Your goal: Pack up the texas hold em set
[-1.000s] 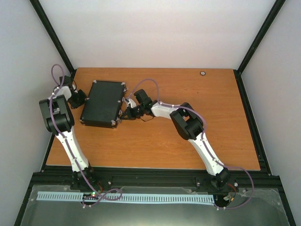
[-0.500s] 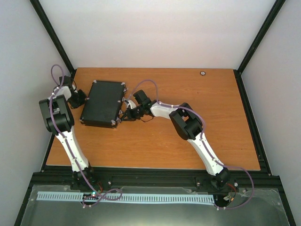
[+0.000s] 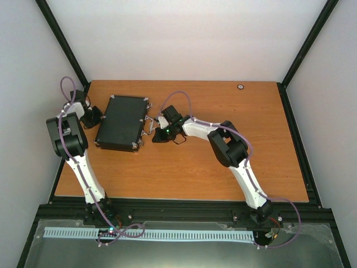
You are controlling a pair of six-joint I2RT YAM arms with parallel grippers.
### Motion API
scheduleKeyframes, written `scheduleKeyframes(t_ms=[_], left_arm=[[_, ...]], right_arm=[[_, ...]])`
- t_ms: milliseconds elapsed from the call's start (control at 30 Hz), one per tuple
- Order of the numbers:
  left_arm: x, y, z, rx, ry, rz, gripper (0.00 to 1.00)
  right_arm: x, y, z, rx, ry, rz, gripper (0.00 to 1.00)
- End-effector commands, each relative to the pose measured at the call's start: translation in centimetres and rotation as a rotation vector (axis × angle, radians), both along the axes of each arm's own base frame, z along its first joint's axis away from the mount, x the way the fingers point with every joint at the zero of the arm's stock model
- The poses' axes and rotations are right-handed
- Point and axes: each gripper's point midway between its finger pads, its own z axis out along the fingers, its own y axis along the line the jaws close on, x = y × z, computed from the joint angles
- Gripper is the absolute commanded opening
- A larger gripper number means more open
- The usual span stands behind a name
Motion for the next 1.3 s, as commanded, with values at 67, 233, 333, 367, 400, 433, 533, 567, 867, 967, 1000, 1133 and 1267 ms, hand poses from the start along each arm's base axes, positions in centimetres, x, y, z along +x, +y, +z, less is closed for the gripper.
scheduleKeyframes(t_ms=[67,233,333,367,400,433,533,567,867,967,1000,1133,1267], left_arm=[[-2.2,-2.0,-3.8,-0.078,0.13,-0.012,0.01],[-2.3,-2.0,-3.8,-0.079,0.132,-0.012,0.01],[-2.2,-2.0,-3.8,-0.078,0.13,-0.012,0.01],[-2.3,-2.0,-3.8,-0.078,0.131,-0.013,0.01],[-2.2,-2.0,-3.8,-0.078,0.13,-0.012,0.01],[-2.2,-2.0,-3.8,-0.078,0.13,-0.013,0.01],[-2.2,-2.0,-3.8,-0.079,0.13,-0.012,0.01],[-2.2,-2.0,-3.8,-0.079,0.13,-0.012,0.01],[-2.3,-2.0,-3.8,-0.08,0.134,-0.012,0.01],[-2.3,-2.0,-3.8,-0.08,0.135,-0.012,0.01],[-2.2,-2.0,-3.8,-0.079,0.133,-0.011,0.01],[-2.3,-2.0,-3.8,-0.079,0.136,-0.009,0.01],[-2.2,-2.0,-3.8,-0.079,0.136,-0.007,0.01]], right_arm=[[-3.4,0.3,0.2,0.12,0.081,0.118,0.03],[-3.6,1.8,1.6,0.226,0.077,0.153,0.03],[-3.4,2.5,2.2,0.264,0.071,0.164,0.03],[-3.3,2.6,2.5,0.274,0.067,0.169,0.03],[-3.3,2.8,2.5,0.279,0.067,0.172,0.03],[-3.2,2.9,2.6,0.285,0.065,0.172,0.03],[-2.8,3.4,2.3,0.288,0.076,0.168,0.03],[-2.8,3.6,2.1,0.287,0.082,0.171,0.03],[-3.0,4.7,1.1,0.272,0.108,0.187,0.03],[-2.7,4.9,0.8,0.271,0.113,0.181,0.03],[-2.7,5.1,0.7,0.274,0.118,0.183,0.03],[-2.7,5.6,0.4,0.274,0.127,0.189,0.03],[-3.3,6.0,-0.3,0.263,0.14,0.198,0.03]])
